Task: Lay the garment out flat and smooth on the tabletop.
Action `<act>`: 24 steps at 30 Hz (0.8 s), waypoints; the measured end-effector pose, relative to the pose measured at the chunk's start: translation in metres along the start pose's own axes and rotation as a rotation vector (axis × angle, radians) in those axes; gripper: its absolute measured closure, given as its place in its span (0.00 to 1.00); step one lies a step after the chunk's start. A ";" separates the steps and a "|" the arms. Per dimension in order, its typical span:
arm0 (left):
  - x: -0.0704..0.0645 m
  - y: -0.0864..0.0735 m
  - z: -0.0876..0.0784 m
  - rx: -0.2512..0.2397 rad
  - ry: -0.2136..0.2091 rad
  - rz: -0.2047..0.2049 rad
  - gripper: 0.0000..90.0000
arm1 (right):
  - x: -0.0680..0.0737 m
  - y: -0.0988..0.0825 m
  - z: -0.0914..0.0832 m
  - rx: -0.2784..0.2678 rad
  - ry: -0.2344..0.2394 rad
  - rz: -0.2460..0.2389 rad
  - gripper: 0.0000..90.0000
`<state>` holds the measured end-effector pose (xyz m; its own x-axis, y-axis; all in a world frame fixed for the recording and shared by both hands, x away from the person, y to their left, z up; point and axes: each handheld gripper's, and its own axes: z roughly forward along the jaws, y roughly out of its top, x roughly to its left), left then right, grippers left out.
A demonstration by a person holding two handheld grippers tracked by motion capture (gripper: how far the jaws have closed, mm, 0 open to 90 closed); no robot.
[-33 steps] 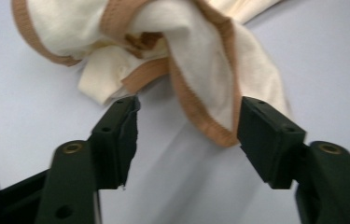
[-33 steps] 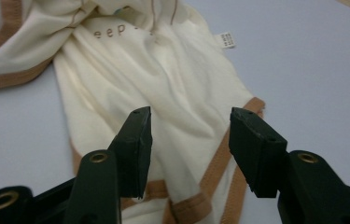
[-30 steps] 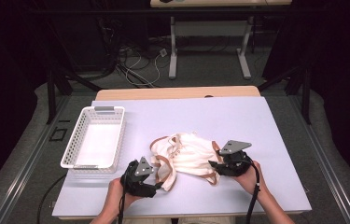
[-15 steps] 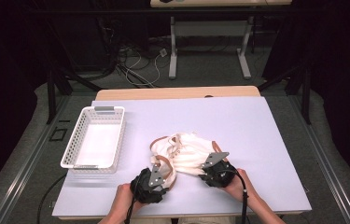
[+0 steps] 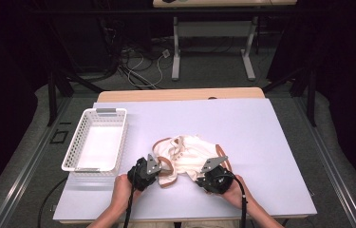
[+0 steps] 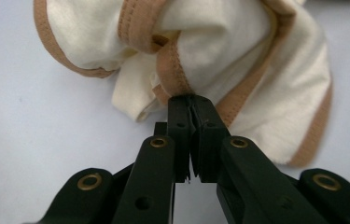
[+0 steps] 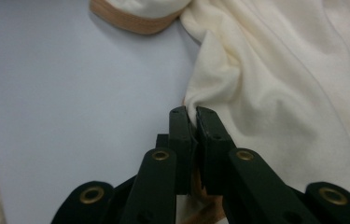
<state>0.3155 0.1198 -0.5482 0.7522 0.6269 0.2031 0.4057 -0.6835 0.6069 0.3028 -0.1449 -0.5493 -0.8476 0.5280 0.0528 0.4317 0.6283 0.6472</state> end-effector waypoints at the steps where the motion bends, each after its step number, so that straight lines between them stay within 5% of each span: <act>1: 0.001 0.001 0.001 -0.001 0.002 -0.002 0.97 | 0.002 0.001 0.001 -0.003 0.004 -0.004 0.95; 5: 0.001 0.001 -0.002 -0.005 -0.004 -0.008 0.89 | 0.011 0.008 0.004 0.002 0.033 -0.031 0.92; 8: 0.000 0.001 -0.010 -0.017 -0.014 -0.015 0.71 | 0.009 0.011 0.001 -0.016 0.039 -0.027 0.65; 11: -0.001 -0.002 -0.019 -0.023 -0.048 -0.033 0.53 | -0.003 0.011 -0.010 -0.058 0.017 -0.007 0.50; 17: -0.005 -0.006 -0.024 -0.029 -0.087 -0.057 0.37 | -0.030 0.007 -0.025 -0.099 -0.073 0.070 0.37; 24: -0.005 -0.012 -0.023 -0.038 -0.111 -0.105 0.27 | -0.071 0.006 -0.028 -0.094 -0.233 0.116 0.42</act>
<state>0.2951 0.1341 -0.5390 0.7603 0.6475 0.0514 0.4670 -0.6000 0.6496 0.3566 -0.1946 -0.5280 -0.6958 0.7172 -0.0390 0.4817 0.5061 0.7154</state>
